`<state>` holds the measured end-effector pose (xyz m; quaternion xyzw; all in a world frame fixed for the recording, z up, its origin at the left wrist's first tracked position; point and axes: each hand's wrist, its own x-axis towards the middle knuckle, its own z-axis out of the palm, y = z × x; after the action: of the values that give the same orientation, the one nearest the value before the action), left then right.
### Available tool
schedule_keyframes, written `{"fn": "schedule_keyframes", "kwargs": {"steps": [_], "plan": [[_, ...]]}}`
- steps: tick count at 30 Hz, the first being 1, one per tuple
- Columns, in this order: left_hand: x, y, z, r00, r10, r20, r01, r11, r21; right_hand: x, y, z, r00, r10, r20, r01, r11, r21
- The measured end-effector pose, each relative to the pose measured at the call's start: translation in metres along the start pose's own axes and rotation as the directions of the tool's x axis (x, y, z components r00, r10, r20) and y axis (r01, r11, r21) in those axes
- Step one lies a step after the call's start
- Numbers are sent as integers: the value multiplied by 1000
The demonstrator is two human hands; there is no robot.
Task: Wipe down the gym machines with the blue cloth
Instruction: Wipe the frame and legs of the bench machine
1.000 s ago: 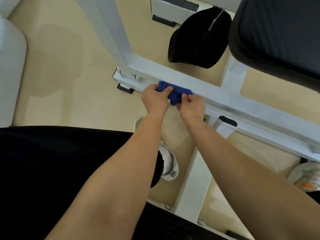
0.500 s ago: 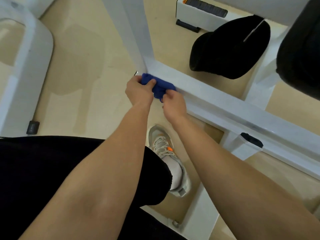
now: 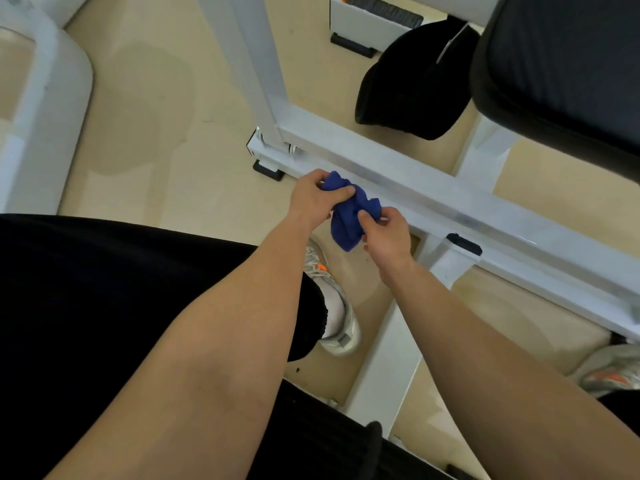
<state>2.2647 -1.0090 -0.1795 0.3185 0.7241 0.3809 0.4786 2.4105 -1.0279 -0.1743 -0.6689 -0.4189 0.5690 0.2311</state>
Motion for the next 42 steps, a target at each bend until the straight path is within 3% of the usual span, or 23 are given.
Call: {"fn": "schedule_keyframes", "kwargs": {"steps": [4, 9, 11, 13, 15, 18, 22, 26, 29, 31, 37, 40, 42], "plan": [[-24, 6, 0, 1000, -14, 16, 14, 1000, 20, -24, -9, -19, 999, 7, -51, -7, 1000, -7], [-65, 21, 0, 993, -73, -88, 90, 975, 201, -60, -27, -55, 989, -4, -145, 10, 999, 37], [-68, 30, 9, 976, -154, -153, 202, 903, 379, -61, -32, -64, 980, -52, -191, 53, 999, 3], [-62, 33, 22, 973, -151, -172, 222, 807, 547, -52, -37, -69, 967, -137, -215, 117, 988, -105], [-50, 39, 33, 996, -33, -79, 70, 846, 528, -35, -42, -71, 956, -246, -160, 217, 960, -177], [-33, 53, 31, 990, 58, 131, -94, 954, 286, -11, -53, -71, 967, -252, 19, 250, 941, -230], [-22, 74, 22, 924, 72, 376, -212, 914, 346, -7, -72, -72, 935, -209, 287, 301, 895, -330], [-25, 79, 11, 839, 64, 540, -389, 764, 515, -13, -79, -77, 898, -141, 417, 297, 892, -339], [-36, 65, -2, 859, 28, 511, -447, 529, 722, -25, -66, -88, 899, -151, 411, 322, 863, -388], [-41, 54, -17, 887, 50, 458, -429, 456, 780, -36, -55, -94, 918, -175, 355, 335, 820, -465], [-29, 25, -50, 963, 68, 259, -241, 642, 728, -30, -32, -78, 929, -97, 356, 327, 665, -672], [-13, 11, -46, 988, 86, 129, -152, 711, 687, -10, -15, -56, 984, -103, 145, 177, 629, -757], [2, -2, -38, 996, 80, 48, -93, 784, 614, 2, 0, -44, 998, -64, -18, 30, 672, -740]]}}
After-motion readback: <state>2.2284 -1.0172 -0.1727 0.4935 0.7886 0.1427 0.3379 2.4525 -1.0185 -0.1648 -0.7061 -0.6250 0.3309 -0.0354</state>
